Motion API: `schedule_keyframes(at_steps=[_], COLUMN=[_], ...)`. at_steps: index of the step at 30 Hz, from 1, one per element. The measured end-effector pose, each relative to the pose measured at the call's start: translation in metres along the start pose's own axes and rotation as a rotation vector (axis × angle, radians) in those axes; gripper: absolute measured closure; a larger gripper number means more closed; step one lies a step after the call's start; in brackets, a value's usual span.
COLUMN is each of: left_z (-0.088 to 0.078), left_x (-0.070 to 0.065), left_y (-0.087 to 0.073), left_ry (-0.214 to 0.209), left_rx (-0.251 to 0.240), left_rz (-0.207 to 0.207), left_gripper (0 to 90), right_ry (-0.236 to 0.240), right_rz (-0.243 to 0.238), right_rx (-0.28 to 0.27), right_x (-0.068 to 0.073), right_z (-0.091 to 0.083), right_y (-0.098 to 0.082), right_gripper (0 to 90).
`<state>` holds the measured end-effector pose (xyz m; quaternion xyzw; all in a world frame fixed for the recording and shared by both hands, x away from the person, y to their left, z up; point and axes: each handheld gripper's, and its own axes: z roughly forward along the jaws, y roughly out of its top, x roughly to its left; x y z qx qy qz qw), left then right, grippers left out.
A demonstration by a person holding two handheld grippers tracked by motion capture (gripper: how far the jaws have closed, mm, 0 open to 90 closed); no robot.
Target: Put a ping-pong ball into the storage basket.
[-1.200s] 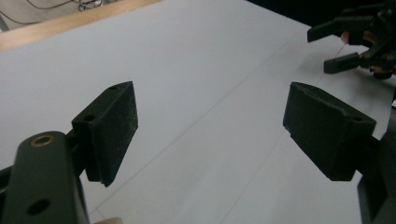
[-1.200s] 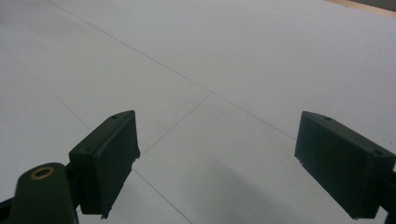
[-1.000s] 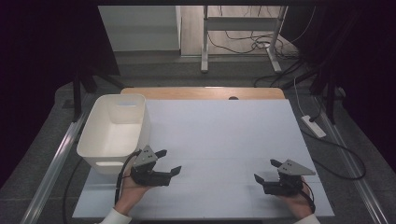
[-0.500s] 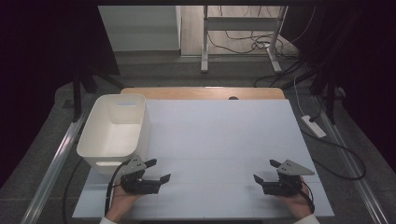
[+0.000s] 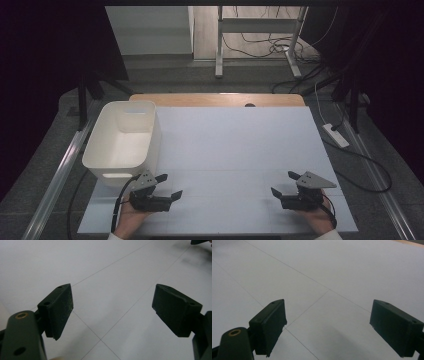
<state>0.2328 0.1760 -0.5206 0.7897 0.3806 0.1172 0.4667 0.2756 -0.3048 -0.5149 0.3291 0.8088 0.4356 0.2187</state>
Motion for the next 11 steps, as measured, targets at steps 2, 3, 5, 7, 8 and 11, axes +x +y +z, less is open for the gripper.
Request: schedule_keyframes(at_steps=[2, 3, 5, 7, 8, 11], left_z=[0.0002, 0.0005, 0.0010, 0.0020, 0.0020, 0.0024], left_x=[-0.0006, -0.0008, -0.0008, -0.0009, -0.0009, -0.0013], left_y=[-0.0001, -0.0003, -0.0006, -0.0006, -0.0006, -0.0003], left_ry=[0.000, 0.000, -0.002, -0.003, -0.003, -0.003], left_rx=[0.000, 0.001, 0.001, 0.002, 0.002, 0.002], left_rz=[0.000, 0.000, -0.002, -0.001, -0.001, -0.001], left_gripper=[18.0, 17.9, 18.0, 18.0, 18.0, 18.0], right_ry=[0.002, 0.002, 0.003, 0.009, 0.009, 0.011], right_rz=[-0.002, -0.002, -0.005, -0.004, -0.004, -0.008], right_rx=[0.001, 0.001, 0.002, -0.003, -0.003, -0.001], right_x=[0.0000, 0.0000, 0.0002, 0.0003, 0.0003, 0.0005], right_z=[-0.0002, -0.0002, -0.0004, -0.0004, -0.0004, -0.0005], right_y=[0.0001, 0.0001, 0.0001, 0.0000, 0.0000, 0.0002], right_gripper=[13.3, 13.3, 13.3, 13.3, 13.3, 13.3])
